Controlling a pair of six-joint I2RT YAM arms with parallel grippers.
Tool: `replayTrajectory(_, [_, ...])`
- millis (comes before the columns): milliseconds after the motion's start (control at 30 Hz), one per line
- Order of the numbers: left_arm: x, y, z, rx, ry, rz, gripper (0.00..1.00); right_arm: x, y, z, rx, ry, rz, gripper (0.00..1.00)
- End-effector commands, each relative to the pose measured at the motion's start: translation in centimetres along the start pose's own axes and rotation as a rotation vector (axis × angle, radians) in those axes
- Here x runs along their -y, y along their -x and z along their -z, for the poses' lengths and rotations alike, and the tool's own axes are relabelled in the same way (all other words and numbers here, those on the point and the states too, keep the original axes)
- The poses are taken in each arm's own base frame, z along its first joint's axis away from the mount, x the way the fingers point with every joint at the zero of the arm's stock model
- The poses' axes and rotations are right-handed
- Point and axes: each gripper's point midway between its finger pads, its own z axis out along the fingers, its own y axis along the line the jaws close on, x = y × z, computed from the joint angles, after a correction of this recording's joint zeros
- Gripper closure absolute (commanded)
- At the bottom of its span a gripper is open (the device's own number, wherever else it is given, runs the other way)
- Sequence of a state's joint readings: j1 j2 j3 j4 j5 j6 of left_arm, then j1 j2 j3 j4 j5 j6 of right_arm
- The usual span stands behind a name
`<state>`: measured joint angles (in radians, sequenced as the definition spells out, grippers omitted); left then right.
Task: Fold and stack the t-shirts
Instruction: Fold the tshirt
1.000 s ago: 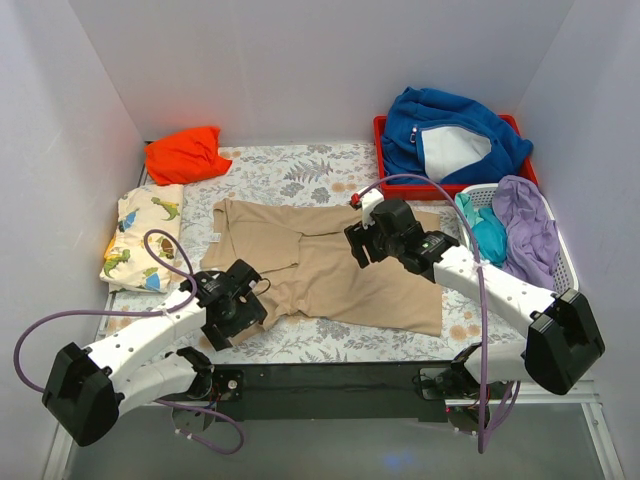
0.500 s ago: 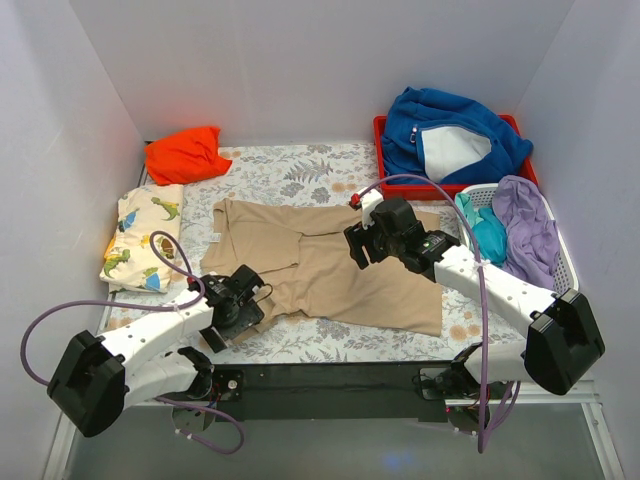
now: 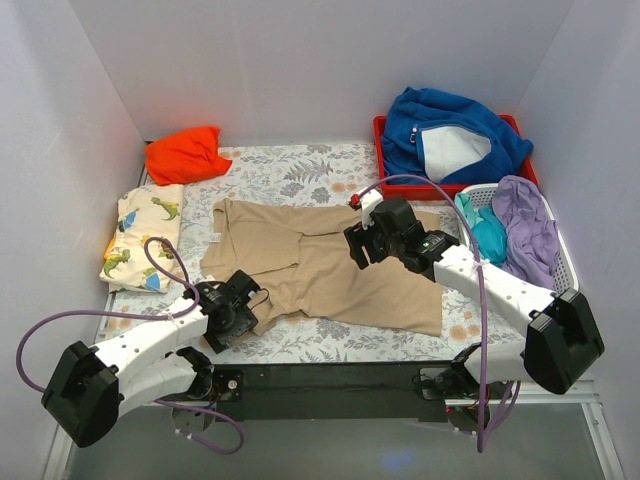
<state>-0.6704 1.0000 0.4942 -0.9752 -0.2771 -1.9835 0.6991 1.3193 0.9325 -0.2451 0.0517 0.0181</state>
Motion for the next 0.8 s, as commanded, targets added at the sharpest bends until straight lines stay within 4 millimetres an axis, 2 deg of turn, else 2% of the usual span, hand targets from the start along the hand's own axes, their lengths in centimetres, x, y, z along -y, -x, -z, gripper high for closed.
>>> replayTrajectory(0, [0.7,0.2,-1.0,0.020,-0.008,0.161,0.37,0.2,-0.8,-0.2,-0.021,0.000,0.010,0.25])
replayTrajectory(67, [0.7,0.2,-1.0,0.022,-0.009,0.166,0.40,0.2,-0.8,-0.1,-0.023,0.000,0.010,0.25])
replayTrajectory(100, [0.5,0.1,-1.2,0.020,-0.006,0.165,0.47,0.3,-0.9,-0.2,-0.025,-0.002,0.010,0.25])
replayTrajectory(300, [0.3,-0.2,-1.9,0.022,-0.020,0.177,0.57,0.3,-1.1,-0.1,-0.031,-0.005,0.010,0.25])
replayTrajectory(400, [0.4,-0.2,-2.1,0.025,-0.025,0.168,0.68,0.3,-1.0,-0.1,-0.031,-0.005,0.010,0.25])
replayTrajectory(433, [0.3,-0.2,-2.1,0.025,-0.025,0.168,0.80,0.3,-1.1,-0.1,-0.032,-0.003,0.010,0.25])
replayTrajectory(500, [0.3,-0.1,-2.0,0.028,-0.030,0.171,0.93,0.3,-1.1,-0.1,-0.034,-0.005,0.010,0.25])
replayTrajectory(633, [0.6,-0.1,-1.7,0.024,-0.050,0.175,0.96,1.0,-1.4,0.2,-0.047,-0.043,0.000,0.25])
replayTrajectory(667, [1.0,0.0,-1.2,0.021,-0.064,0.176,0.96,1.3,-1.0,0.4,-0.043,-0.066,-0.015,0.25])
replayTrajectory(767, [1.8,0.5,0.0,0.024,-0.098,0.170,0.97,2.3,-1.6,1.4,-0.092,-0.133,-0.071,0.25])
